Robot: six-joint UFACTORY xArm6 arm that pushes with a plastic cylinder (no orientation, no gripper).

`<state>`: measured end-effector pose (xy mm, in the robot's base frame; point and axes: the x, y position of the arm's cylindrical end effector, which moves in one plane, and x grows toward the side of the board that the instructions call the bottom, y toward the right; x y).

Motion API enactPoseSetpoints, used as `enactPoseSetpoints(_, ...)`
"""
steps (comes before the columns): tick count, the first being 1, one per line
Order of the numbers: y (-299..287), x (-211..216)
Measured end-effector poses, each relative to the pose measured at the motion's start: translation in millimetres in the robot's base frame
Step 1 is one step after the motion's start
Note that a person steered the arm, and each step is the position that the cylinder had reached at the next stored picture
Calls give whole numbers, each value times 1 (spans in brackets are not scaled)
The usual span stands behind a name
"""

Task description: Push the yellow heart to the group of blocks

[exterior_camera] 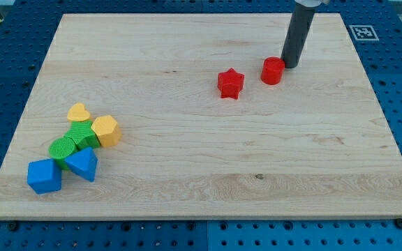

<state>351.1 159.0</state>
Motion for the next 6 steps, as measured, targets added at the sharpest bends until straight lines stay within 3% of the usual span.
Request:
enactPoseSetpoints(1, -1, 22)
enactPoseSetpoints(4, -73, 26)
enactPoseSetpoints(5, -76, 26)
enactPoseSetpoints(6, -22, 22)
